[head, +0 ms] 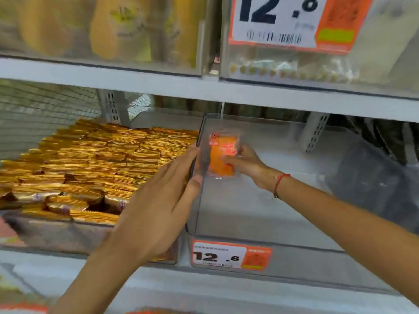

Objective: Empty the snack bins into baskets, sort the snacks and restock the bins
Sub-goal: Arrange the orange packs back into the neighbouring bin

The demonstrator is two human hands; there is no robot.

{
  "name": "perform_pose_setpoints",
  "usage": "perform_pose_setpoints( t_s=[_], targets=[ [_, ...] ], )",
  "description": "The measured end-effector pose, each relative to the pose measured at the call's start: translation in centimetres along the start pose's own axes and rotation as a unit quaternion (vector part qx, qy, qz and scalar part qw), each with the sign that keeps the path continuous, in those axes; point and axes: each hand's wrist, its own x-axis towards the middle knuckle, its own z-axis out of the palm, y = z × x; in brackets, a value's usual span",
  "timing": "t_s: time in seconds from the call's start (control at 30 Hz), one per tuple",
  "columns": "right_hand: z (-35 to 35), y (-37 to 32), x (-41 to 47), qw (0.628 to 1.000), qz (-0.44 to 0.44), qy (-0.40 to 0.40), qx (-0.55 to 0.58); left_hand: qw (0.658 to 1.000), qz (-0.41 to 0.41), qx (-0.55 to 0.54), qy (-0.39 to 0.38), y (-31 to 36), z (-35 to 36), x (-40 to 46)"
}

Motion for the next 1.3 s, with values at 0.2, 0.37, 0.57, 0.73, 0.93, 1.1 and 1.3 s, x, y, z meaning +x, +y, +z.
perform_pose_setpoints(
  t_s=[0.2,0.37,0.57,0.73,0.93,1.1,1.3],
  targets=[
    [0.6,0.2,0.4,0.996,0.018,0.092,-0.011,1.0,-0.013,-0.017,-0.002,0.6,-0.1,-0.2],
    [1.0,-0.3,-0.4,0.995,0.012,0.092,-0.042,1.0,-0.009,-0.007,-0.004,0.9,-0.4,-0.4],
    [2.0,-0.4,-0.6,0.952,-0.039,0.137,-0.273,1.0,-0.009,-0.001,0.003,1.0,-0.4,-0.5],
    [0.8,-1.3,-0.7,0.994,0.049,0.005,-0.097,1.0,-0.027,0.014,-0.002,1.4,-0.6,-0.5],
    [-2.2,-3.0,-5.5,0.99,0.074,-0.057,-0.103,1.0,-0.024,0.009,-0.004,1.0,-0.3,-0.3],
    [-4.3,-4.3,-14.7,0.983,-0.025,-0.072,-0.167,0.996,0.018,0.064,0.065,0.4,0.1,-0.2],
    [-4.8,-2.4,-26.9,0.948,-0.17,-0.16,-0.215,0.953,0.093,0.149,0.249,3.3,-0.3,-5.2]
  ],
)
